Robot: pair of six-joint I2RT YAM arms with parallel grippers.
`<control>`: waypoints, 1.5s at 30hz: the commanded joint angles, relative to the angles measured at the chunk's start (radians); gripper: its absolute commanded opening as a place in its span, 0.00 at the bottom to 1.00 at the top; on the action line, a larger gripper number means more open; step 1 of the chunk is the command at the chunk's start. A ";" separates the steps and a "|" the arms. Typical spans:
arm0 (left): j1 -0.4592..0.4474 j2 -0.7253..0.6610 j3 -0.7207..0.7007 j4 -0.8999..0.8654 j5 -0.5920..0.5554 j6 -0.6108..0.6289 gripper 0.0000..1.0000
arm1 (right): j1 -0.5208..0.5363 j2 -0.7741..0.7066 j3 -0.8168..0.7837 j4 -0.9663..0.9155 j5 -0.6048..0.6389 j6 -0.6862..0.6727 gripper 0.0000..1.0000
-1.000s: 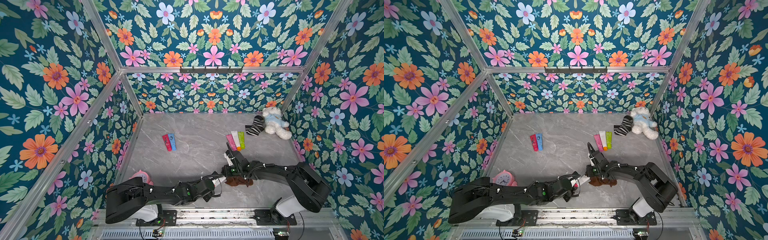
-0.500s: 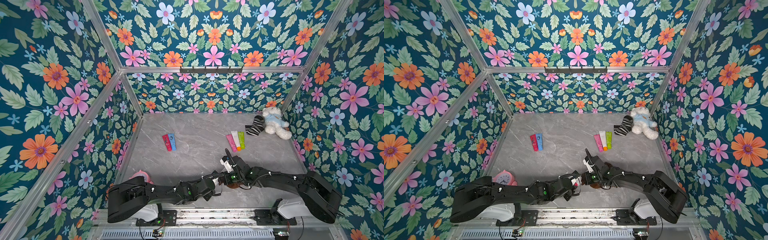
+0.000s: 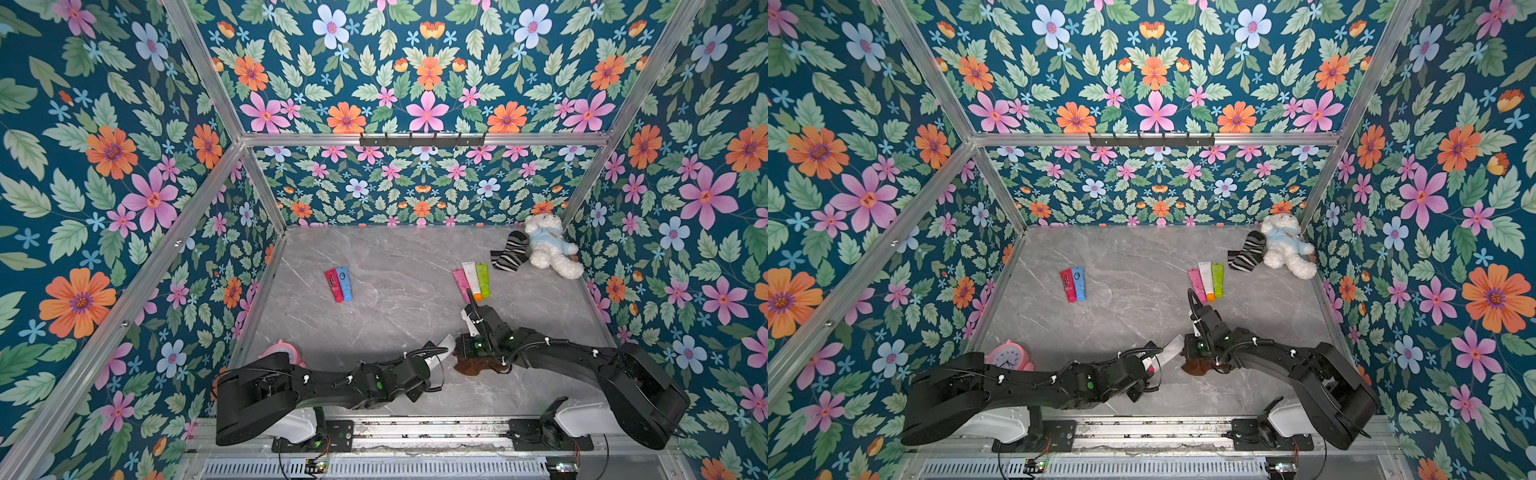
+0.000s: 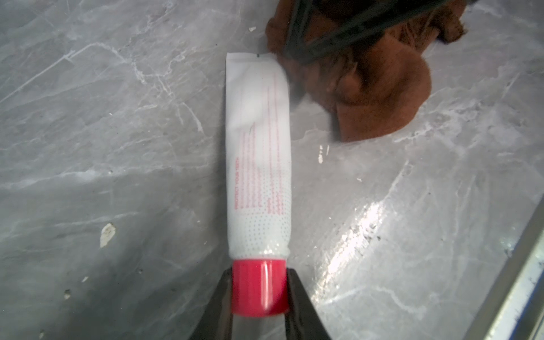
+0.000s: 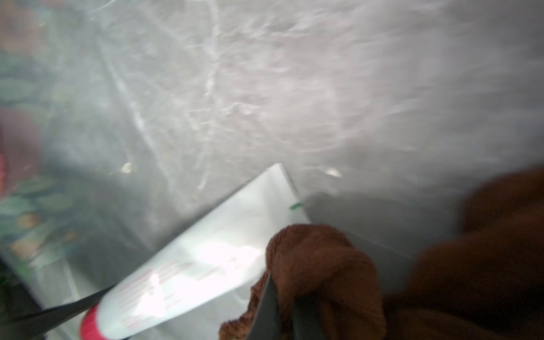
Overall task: Wipe the surface of the toothpaste tube
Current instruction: Wipe the dirt from the toothpaste tube, then pick up the toothpaste from the center of the board.
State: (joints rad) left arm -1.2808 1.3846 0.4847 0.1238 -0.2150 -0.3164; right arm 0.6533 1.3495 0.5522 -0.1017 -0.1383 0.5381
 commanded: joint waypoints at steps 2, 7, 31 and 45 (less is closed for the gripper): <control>0.001 0.004 0.008 0.022 -0.014 -0.006 0.00 | 0.003 -0.068 -0.015 -0.003 -0.070 -0.021 0.00; 0.001 0.003 0.008 0.023 -0.012 -0.004 0.00 | 0.073 -0.094 -0.015 0.113 -0.193 0.024 0.00; 0.001 -0.032 -0.005 0.014 -0.041 -0.023 0.00 | 0.040 0.107 0.069 -0.159 0.077 -0.006 0.00; 0.057 0.058 0.277 -0.196 -0.426 -0.341 0.00 | 0.040 -0.363 -0.081 -0.286 -0.031 -0.030 0.00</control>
State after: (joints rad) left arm -1.2533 1.4227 0.7296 -0.0479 -0.4919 -0.5491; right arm 0.6926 1.0241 0.5064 -0.3607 -0.1307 0.5167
